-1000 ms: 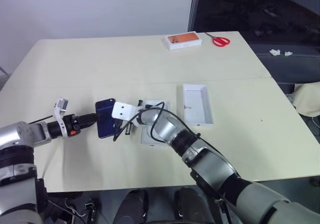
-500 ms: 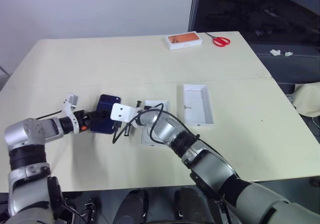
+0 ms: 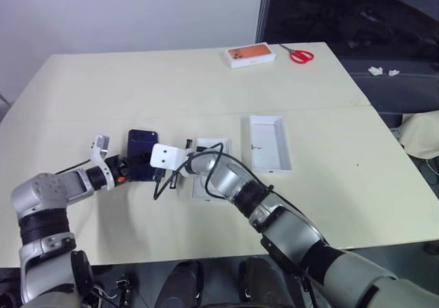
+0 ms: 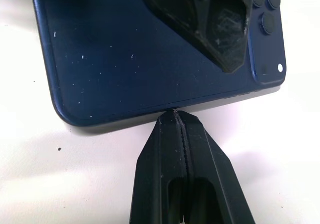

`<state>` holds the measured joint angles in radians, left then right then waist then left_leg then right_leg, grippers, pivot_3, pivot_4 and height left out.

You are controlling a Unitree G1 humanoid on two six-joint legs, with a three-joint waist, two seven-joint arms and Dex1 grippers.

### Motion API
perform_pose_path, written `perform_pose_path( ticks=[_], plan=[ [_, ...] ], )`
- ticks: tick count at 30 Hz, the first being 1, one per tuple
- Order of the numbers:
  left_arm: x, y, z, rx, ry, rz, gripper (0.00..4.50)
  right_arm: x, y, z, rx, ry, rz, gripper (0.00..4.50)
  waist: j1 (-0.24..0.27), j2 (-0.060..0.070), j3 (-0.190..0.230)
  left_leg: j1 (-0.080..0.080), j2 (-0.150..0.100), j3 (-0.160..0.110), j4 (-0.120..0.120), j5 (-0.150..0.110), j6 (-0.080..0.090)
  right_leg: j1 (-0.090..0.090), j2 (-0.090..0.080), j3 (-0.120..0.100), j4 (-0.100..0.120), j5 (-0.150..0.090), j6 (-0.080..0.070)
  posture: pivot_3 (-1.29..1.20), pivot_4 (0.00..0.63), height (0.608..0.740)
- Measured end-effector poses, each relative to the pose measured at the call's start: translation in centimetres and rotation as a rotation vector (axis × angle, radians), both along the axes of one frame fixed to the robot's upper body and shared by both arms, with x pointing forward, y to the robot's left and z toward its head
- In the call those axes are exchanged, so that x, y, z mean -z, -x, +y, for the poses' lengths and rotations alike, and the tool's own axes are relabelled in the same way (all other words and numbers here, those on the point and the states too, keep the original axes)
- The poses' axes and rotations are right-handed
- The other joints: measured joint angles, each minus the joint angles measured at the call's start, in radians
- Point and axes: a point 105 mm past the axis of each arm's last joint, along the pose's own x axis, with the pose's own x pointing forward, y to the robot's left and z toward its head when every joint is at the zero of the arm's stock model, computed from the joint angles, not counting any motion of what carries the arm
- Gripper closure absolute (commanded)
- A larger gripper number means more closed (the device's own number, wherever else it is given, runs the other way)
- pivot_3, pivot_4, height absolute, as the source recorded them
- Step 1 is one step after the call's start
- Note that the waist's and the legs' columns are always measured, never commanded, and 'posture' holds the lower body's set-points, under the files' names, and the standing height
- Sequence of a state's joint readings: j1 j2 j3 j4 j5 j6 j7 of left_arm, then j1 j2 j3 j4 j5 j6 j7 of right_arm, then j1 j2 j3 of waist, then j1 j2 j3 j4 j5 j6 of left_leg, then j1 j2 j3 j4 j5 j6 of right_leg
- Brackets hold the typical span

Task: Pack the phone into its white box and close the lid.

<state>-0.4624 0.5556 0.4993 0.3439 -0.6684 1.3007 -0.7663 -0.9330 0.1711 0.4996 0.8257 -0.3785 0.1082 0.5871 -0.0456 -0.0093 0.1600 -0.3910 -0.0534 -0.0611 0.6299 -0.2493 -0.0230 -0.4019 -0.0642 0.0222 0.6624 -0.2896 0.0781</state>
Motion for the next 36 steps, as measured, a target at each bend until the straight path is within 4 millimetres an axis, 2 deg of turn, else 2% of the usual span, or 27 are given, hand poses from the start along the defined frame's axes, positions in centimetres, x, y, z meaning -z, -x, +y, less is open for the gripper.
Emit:
perform_pose_path(
  ticks=[7, 10, 12, 25, 26, 29, 36],
  plan=[
    [0.2, 0.5, 0.5, -0.010, 0.041, -0.005, 0.84, 0.0, 0.3, 0.2, -0.018, 0.003, -0.004, 4.50, -0.002, 0.000, 0.000, 0.000, 0.000, 0.000, -0.001, 0.000, 0.000, -0.001, 0.000, 0.000, 0.000, 0.000, 0.000, 0.00, 0.150, 0.740],
    [0.5, 0.7, 0.9, -0.020, 0.049, 0.007, 1.70, 0.0, 0.3, 0.3, -0.023, 0.005, -0.006, 4.50, -0.004, 0.000, 0.000, 0.000, 0.001, 0.000, -0.001, 0.000, 0.000, -0.001, 0.000, 0.000, 0.000, 0.000, -0.001, 0.00, 0.150, 0.740],
    [1.1, 1.0, 1.2, -0.034, 0.056, 0.033, 2.72, 0.0, 0.4, 0.3, -0.026, 0.006, -0.007, 4.50, -0.006, 0.000, 0.000, 0.000, 0.001, 0.001, -0.002, 0.000, 0.000, -0.001, 0.000, 0.000, 0.000, 0.000, -0.001, 0.00, 0.150, 0.740],
    [1.7, 1.9, 1.3, -0.039, 0.114, 0.055, 2.72, 0.0, 0.5, 0.4, -0.035, 0.008, -0.013, 4.50, -0.009, -0.001, 0.000, 0.000, 0.001, 0.001, -0.002, 0.000, 0.000, -0.001, 0.000, 0.000, 0.000, 0.000, -0.001, 0.00, 0.150, 0.740],
    [1.8, 1.9, 1.4, -0.042, 0.112, 0.056, 3.28, 0.0, 0.5, 0.4, -0.035, 0.008, -0.013, 4.50, -0.009, -0.001, 0.000, 0.000, 0.001, 0.001, -0.002, 0.000, 0.000, -0.001, 0.000, 0.000, 0.000, 0.000, -0.001, 0.00, 0.150, 0.740],
    [1.2, 1.9, 1.3, -0.039, 0.128, 0.036, 4.45, 0.1, 0.5, 0.3, -0.033, 0.009, -0.013, 4.50, -0.009, 0.000, 0.000, 0.000, 0.001, 0.001, -0.002, 0.000, 0.000, -0.001, 0.000, 0.000, 0.000, 0.000, -0.001, 0.00, 0.150, 0.740],
    [1.1, 2.0, 1.4, -0.051, 0.151, 0.033, 4.45, 0.1, 0.6, 0.4, -0.043, 0.003, -0.013, 4.50, -0.010, 0.000, 0.000, 0.000, 0.001, 0.000, -0.002, 0.001, -0.001, -0.002, 0.000, 0.000, 0.000, 0.000, -0.001, 0.00, 0.150, 0.740]
  ],
)
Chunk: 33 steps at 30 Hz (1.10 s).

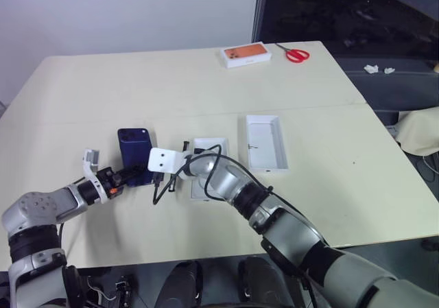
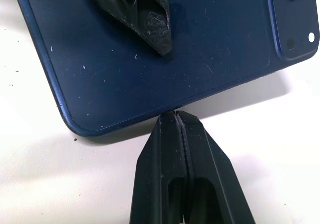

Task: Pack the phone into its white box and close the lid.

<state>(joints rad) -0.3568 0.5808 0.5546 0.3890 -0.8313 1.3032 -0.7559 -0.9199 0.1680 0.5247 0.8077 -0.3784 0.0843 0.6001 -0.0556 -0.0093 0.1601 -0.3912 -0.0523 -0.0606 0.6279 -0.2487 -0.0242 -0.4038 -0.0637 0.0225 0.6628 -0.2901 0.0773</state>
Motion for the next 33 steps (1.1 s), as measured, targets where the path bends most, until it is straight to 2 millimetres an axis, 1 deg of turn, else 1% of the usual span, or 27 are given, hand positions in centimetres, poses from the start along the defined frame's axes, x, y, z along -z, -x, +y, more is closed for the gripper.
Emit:
perform_pose_path(
  ticks=[4, 9, 12, 15, 16, 17, 18, 19, 20, 22, 24, 25, 27, 30, 33],
  plan=[
    [-0.1, 0.1, 0.3, -0.024, 0.047, -0.017, 4.45, -0.7, 0.1, -0.3, 0.000, -0.083, 0.060, 4.50, -0.002, 0.000, 0.000, 0.000, 0.000, 0.000, 0.000, 0.000, 0.000, 0.000, 0.000, 0.000, 0.000, 0.000, 0.000, 0.00, 0.150, 0.740],
    [-0.4, 0.1, 0.6, -0.065, 0.126, -0.034, 4.45, -3.4, -0.4, -0.7, 0.028, -0.262, 0.162, 4.50, -0.003, 0.000, 0.000, -0.001, 0.000, 0.000, 0.000, 0.000, 0.000, 0.000, 0.000, 0.000, -0.001, 0.000, 0.000, 0.00, 0.150, 0.740],
    [-0.6, 0.3, 0.6, -0.064, 0.157, -0.038, 4.45, -5.3, -0.5, -1.2, 0.035, -0.390, 0.274, 4.50, -0.001, -0.001, 0.001, -0.002, 0.000, 0.000, 0.000, 0.000, 0.000, -0.001, 0.000, 0.000, -0.001, 0.000, 0.000, 0.00, 0.150, 0.740],
    [-0.6, 0.6, 0.4, -0.057, 0.162, -0.042, 4.50, -7.1, 0.4, -1.8, -0.024, -0.503, 0.401, 3.65, 0.000, -0.001, 0.001, -0.002, 0.000, 0.000, -0.001, 0.000, 0.001, 0.000, 0.000, 0.000, -0.002, 0.000, 0.000, 0.00, 0.150, 0.740],
    [-0.6, 0.8, 0.2, -0.048, 0.166, -0.043, 4.50, -7.5, 1.0, -2.2, -0.060, -0.534, 0.435, 3.06, 0.001, -0.001, 0.001, -0.002, 0.000, 0.000, -0.001, 0.000, 0.001, 0.000, 0.000, 0.000, -0.002, 0.000, 0.000, 0.00, 0.150, 0.740],
    [-0.6, 1.0, 0.0, -0.038, 0.171, -0.043, 4.50, -7.6, 1.3, -2.6, -0.078, -0.545, 0.451, 2.73, 0.003, -0.001, 0.001, -0.003, 0.000, 0.000, -0.001, -0.001, 0.001, 0.000, 0.000, 0.000, -0.002, 0.000, 0.000, 0.00, 0.150, 0.740],
    [-0.7, 1.1, -0.3, -0.026, 0.176, -0.042, 4.50, -7.6, 1.5, -3.1, -0.092, -0.549, 0.466, 2.24, 0.005, -0.002, 0.001, -0.003, 0.000, 0.000, 0.000, -0.001, 0.001, -0.001, 0.000, 0.000, -0.002, 0.000, 0.000, 0.00, 0.150, 0.740],
    [-0.8, 1.4, -0.5, -0.012, 0.179, -0.037, 4.50, -7.5, 1.6, -3.9, -0.092, -0.546, 0.476, 1.66, 0.008, -0.002, 0.002, -0.004, 0.000, 0.000, 0.000, 0.000, 0.001, -0.001, 0.000, 0.000, -0.002, 0.000, 0.000, 0.00, 0.150, 0.740],
    [-0.8, 1.7, -0.7, 0.002, 0.186, -0.034, 4.50, -7.5, 1.7, -4.6, -0.096, -0.544, 0.480, 1.21, 0.011, -0.003, 0.002, -0.004, 0.000, 0.000, 0.000, 0.000, 0.001, -0.001, -0.001, 0.000, -0.002, 0.000, 0.000, 0.00, 0.150, 0.740],
    [-0.9, 2.1, -1.0, 0.021, 0.189, -0.028, 4.50, -7.5, 1.6, -6.5, -0.092, -0.521, 0.457, 0.15, 0.013, -0.003, 0.002, -0.005, 0.000, 0.000, 0.001, 0.000, 0.001, -0.002, -0.001, 0.000, -0.002, 0.000, 0.000, 0.00, 0.150, 0.740],
    [-1.2, 2.3, -1.3, 0.038, 0.189, -0.027, 4.50, -7.1, 1.9, -8.1, -0.100, -0.467, 0.426, 0.06, 0.013, -0.004, 0.002, -0.007, 0.000, 0.000, 0.001, 0.000, 0.001, -0.002, -0.001, 0.000, -0.002, 0.000, 0.000, 0.00, 0.150, 0.740],
    [-1.5, 2.4, -1.4, 0.049, 0.185, -0.034, 4.50, -6.5, 2.7, -8.8, -0.134, -0.396, 0.402, 0.06, 0.013, -0.003, 0.002, -0.009, 0.000, 0.000, 0.001, 0.000, 0.001, -0.003, 0.000, 0.000, -0.002, 0.000, 0.000, 0.00, 0.150, 0.740],
    [-1.7, 2.7, -1.2, 0.044, 0.185, -0.045, 4.50, -4.8, 4.1, -10.2, -0.171, -0.275, 0.422, 0.06, 0.013, -0.004, 0.002, -0.012, 0.000, 0.000, 0.001, 0.000, 0.001, -0.005, -0.001, 0.000, -0.002, 0.000, 0.000, 0.00, 0.150, 0.740],
    [-1.5, 2.7, -1.3, 0.037, 0.182, -0.039, 4.50, -2.9, 4.8, -11.8, -0.168, -0.148, 0.415, 0.06, 0.010, -0.004, 0.003, -0.014, 0.002, 0.000, 0.002, 0.000, 0.000, -0.008, 0.000, -0.001, -0.001, 0.000, 0.000, 0.00, 0.150, 0.740],
    [-1.6, 2.6, -1.4, 0.040, 0.190, -0.046, 4.50, -1.8, 5.3, -13.3, -0.185, -0.061, 0.374, 0.06, 0.015, -0.006, 0.004, -0.014, 0.002, -0.001, 0.002, 0.001, -0.001, -0.007, 0.000, -0.002, -0.001, 0.000, 0.000, 0.00, 0.150, 0.740]
  ],
)
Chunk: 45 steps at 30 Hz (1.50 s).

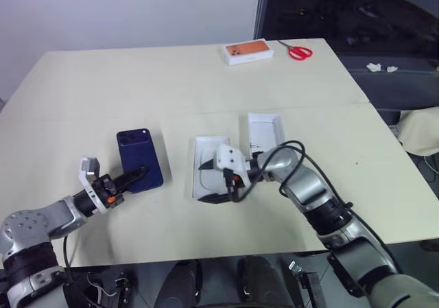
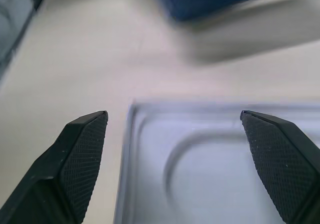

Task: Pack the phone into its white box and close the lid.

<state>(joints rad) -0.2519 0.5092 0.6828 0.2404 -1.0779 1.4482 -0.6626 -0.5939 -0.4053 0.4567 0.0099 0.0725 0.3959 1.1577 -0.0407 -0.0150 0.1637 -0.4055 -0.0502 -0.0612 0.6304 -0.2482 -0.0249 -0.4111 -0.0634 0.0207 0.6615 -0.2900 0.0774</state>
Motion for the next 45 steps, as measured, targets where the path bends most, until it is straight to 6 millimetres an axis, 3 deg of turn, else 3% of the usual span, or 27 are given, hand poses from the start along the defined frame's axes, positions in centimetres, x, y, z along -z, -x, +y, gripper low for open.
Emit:
perform_pose_path(
  ticks=[1, 4, 8, 14, 17, 25, 38, 41, 44, 45],
  plan=[
    [0.0, 0.0, 0.0, 0.000, -0.002, -0.001, 4.50, 0.5, 0.2, -0.5, -0.007, 0.023, -0.006, 0.06, 0.001, -0.001, 0.000, 0.000, 0.000, 0.000, 0.000, 0.000, 0.000, 0.000, 0.000, 0.000, 0.000, 0.000, 0.000, 0.00, 0.150, 0.740],
    [0.0, 0.0, 0.0, -0.003, -0.009, 0.003, 4.50, 1.6, 0.7, -1.3, -0.017, 0.057, -0.007, 0.84, 0.003, -0.002, 0.002, -0.001, 0.000, 0.000, 0.001, 0.000, 0.000, 0.000, 0.000, 0.000, 0.000, 0.000, 0.000, 0.00, 0.150, 0.740],
    [0.2, -0.1, -0.2, 0.006, -0.014, 0.008, 4.50, 1.6, 0.7, -1.1, -0.035, 0.060, -0.055, 2.84, 0.001, -0.003, 0.002, -0.001, 0.000, 0.000, 0.000, 0.000, 0.000, 0.000, 0.000, 0.000, 0.000, 0.000, 0.000, 0.00, 0.150, 0.740],
    [0.3, -0.1, -0.5, 0.022, -0.029, 0.015, 4.50, 1.4, 0.6, -1.0, -0.048, 0.065, -0.104, 2.84, 0.003, -0.004, 0.002, 0.000, 0.000, 0.000, 0.001, 0.000, 0.000, 0.000, 0.000, 0.000, 0.000, 0.000, 0.000, 0.00, 0.150, 0.740],
    [0.2, -0.2, -0.3, 0.017, -0.041, 0.012, 4.50, 1.4, 0.5, -1.1, -0.052, 0.068, -0.122, 3.65, 0.003, -0.004, 0.002, 0.000, 0.000, 0.000, 0.001, 0.000, 0.000, 0.001, 0.000, 0.000, 0.000, 0.000, 0.000, 0.00, 0.150, 0.740],
    [0.2, -0.1, -0.3, 0.018, -0.047, 0.013, 4.50, 1.4, 0.2, -0.6, -0.042, 0.062, -0.149, 3.65, -0.001, -0.004, 0.002, 0.000, 0.001, 0.000, 0.001, 0.000, 0.000, 0.001, 0.001, 0.000, 0.000, 0.000, 0.000, 0.00, 0.150, 0.740],
    [-0.4, -0.4, 0.2, 0.005, -0.063, -0.006, 4.50, 0.9, -3.5, 4.9, 0.187, -0.034, -0.193, 3.65, -0.003, -0.004, 0.002, 0.001, 0.003, 0.000, 0.001, 0.001, -0.002, 0.000, 0.003, 0.000, 0.001, 0.000, 0.000, 0.00, 0.150, 0.740],
    [-0.6, -0.4, 0.5, -0.004, -0.064, -0.014, 4.50, 1.0, -3.6, 5.1, 0.203, -0.038, -0.175, 2.65, -0.002, -0.004, 0.002, 0.001, 0.003, 0.000, 0.001, 0.001, -0.002, 0.000, 0.003, -0.001, 0.001, 0.000, 0.000, 0.00, 0.150, 0.740],
    [-0.9, -0.5, 0.7, -0.010, -0.069, -0.018, 4.50, 1.4, -3.2, 5.0, 0.185, -0.028, -0.158, 1.18, -0.002, -0.004, 0.002, 0.001, 0.003, 0.000, 0.001, 0.001, -0.002, 0.000, 0.003, 0.000, 0.001, 0.000, 0.000, 0.00, 0.150, 0.740],
    [-0.9, -0.5, 0.8, -0.011, -0.070, -0.019, 4.50, 1.4, -2.9, 4.9, 0.159, -0.020, -0.153, 1.18, -0.002, -0.004, 0.002, 0.001, 0.003, 0.000, 0.001, 0.001, -0.002, 0.000, 0.003, 0.000, 0.001, 0.000, 0.000, 0.00, 0.150, 0.740]
  ],
)
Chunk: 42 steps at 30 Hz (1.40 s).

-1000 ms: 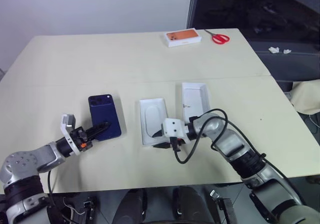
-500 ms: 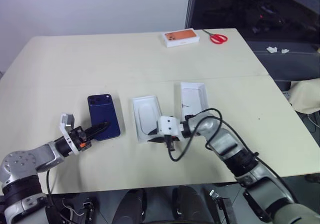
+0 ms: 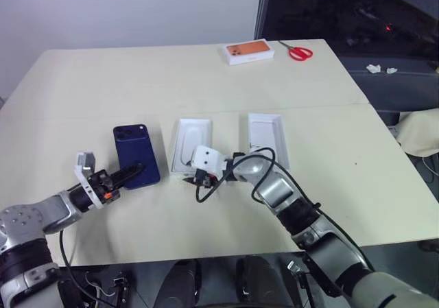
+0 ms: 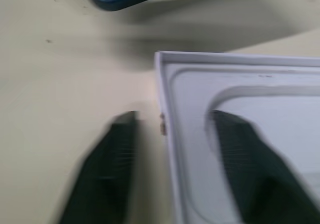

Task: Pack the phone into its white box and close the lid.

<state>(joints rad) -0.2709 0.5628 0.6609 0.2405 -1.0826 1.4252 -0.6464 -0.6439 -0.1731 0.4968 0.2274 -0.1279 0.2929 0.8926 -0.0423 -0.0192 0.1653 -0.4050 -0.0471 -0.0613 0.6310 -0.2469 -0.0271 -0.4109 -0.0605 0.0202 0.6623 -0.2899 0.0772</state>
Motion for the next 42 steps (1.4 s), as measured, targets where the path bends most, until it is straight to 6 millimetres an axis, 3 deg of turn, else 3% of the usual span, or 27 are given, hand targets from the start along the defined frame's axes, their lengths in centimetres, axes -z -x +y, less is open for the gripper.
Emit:
perform_pose_path(
  ticks=[8, 16, 19, 23, 25, 29, 36, 42],
  plan=[
    [0.2, 0.0, 0.1, -0.004, 0.008, 0.010, 4.50, -1.1, 0.8, -1.7, -0.061, -0.029, 0.114, 1.18, 0.000, 0.000, 0.000, 0.000, 0.000, 0.000, 0.000, 0.000, 0.000, 0.000, 0.000, 0.000, 0.000, 0.000, 0.000, 0.00, 0.150, 0.740],
    [-0.3, -0.6, -0.6, 0.009, 0.019, -0.009, 4.50, -5.7, -0.2, -0.9, -0.057, -0.209, 0.170, 1.18, 0.002, -0.001, 0.000, -0.001, 0.000, 0.000, 0.000, 0.000, 0.000, -0.001, 0.000, 0.000, 0.000, 0.000, 0.000, 0.00, 0.150, 0.740],
    [-0.3, -0.8, -0.8, 0.011, 0.018, -0.008, 4.50, -5.7, -0.3, -1.1, -0.050, -0.212, 0.184, 1.18, 0.004, -0.001, 0.001, -0.001, 0.000, 0.000, 0.000, 0.000, 0.000, -0.001, 0.000, 0.000, 0.000, 0.000, 0.000, 0.00, 0.150, 0.740],
    [-1.3, -3.0, -5.6, 0.135, 0.002, -0.039, 4.50, -5.8, -1.8, -4.6, 0.005, -0.204, 0.158, 1.18, 0.040, -0.002, 0.002, -0.003, -0.003, -0.002, 0.004, 0.000, 0.001, 0.001, -0.002, -0.004, -0.001, 0.000, 0.000, 0.00, 0.150, 0.740],
    [-2.0, -3.9, -6.7, 0.166, 0.003, -0.049, 4.50, -6.5, -2.1, -5.8, 0.010, -0.226, 0.139, 1.18, 0.030, -0.003, 0.002, -0.003, -0.004, -0.002, 0.003, -0.001, 0.002, 0.001, -0.002, -0.003, -0.001, 0.000, 0.000, 0.00, 0.150, 0.740],
    [-3.2, -5.2, -7.2, 0.179, -0.023, -0.083, 4.50, -6.2, -2.3, -7.0, 0.035, -0.241, 0.118, 1.18, 0.004, -0.003, 0.002, -0.003, -0.003, 0.000, 0.000, 0.002, -0.004, -0.002, -0.001, -0.001, 0.000, 0.000, 0.000, 0.00, 0.150, 0.740],
    [-0.9, -4.8, -8.7, 0.263, -0.060, -0.004, 4.50, -6.0, -2.8, -7.4, 0.075, -0.249, 0.047, 1.18, 0.001, -0.003, 0.003, -0.003, -0.002, 0.000, 0.001, 0.004, -0.005, -0.002, -0.001, -0.001, 0.002, 0.000, 0.000, 0.00, 0.150, 0.740],
    [0.0, -5.0, -8.7, 0.272, -0.058, 0.019, 4.50, -5.5, -3.1, -8.3, 0.114, -0.239, 0.037, 1.18, 0.005, -0.003, 0.003, -0.003, -0.002, 0.000, 0.001, 0.004, -0.006, -0.002, -0.001, -0.001, 0.001, 0.000, 0.000, 0.00, 0.150, 0.740]
  ],
)
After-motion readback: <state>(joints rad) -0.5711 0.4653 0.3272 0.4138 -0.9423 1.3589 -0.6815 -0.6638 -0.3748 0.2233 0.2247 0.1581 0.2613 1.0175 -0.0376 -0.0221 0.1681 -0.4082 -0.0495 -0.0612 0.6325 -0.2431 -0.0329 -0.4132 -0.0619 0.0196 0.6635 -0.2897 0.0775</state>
